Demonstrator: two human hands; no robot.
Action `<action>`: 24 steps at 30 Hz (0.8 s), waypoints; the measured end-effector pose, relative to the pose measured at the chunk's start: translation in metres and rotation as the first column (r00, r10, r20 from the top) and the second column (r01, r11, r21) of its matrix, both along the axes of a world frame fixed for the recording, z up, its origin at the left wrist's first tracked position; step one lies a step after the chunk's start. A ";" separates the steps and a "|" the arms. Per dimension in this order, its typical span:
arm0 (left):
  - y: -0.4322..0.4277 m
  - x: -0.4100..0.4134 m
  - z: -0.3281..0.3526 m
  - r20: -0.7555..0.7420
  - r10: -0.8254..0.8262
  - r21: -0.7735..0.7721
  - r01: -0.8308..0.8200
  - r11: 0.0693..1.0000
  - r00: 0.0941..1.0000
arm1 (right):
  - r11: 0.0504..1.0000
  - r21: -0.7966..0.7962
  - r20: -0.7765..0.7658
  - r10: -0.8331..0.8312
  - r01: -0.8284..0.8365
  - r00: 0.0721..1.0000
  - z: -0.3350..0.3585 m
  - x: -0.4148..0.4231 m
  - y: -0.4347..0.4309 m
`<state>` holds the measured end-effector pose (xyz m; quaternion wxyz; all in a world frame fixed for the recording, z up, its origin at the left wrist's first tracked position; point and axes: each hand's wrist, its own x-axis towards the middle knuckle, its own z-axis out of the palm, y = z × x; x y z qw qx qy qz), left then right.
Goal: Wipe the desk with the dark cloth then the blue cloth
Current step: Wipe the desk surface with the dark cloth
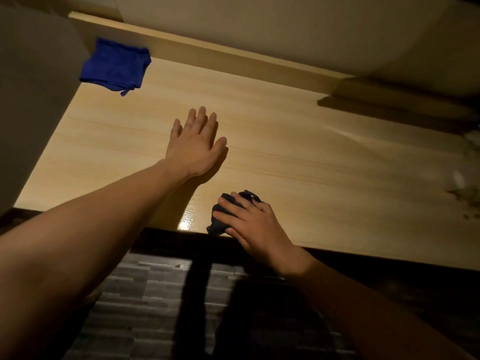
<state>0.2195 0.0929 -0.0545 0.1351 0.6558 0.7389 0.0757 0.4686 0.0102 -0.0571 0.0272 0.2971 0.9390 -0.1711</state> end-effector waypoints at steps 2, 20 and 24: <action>0.006 0.018 -0.003 0.025 -0.018 -0.012 0.018 1.000 1.000 | 0.998 -0.059 -0.030 -0.006 0.004 1.000 0.001 0.001 -0.005; 0.008 0.036 -0.028 -0.099 0.043 0.016 -0.042 0.999 0.994 | 0.968 0.164 -0.075 -0.181 0.191 0.981 0.027 0.007 0.310; 0.008 0.037 -0.030 -0.113 0.051 0.022 -0.049 0.999 0.992 | 0.976 0.197 0.102 -0.116 0.094 0.988 0.004 0.008 0.339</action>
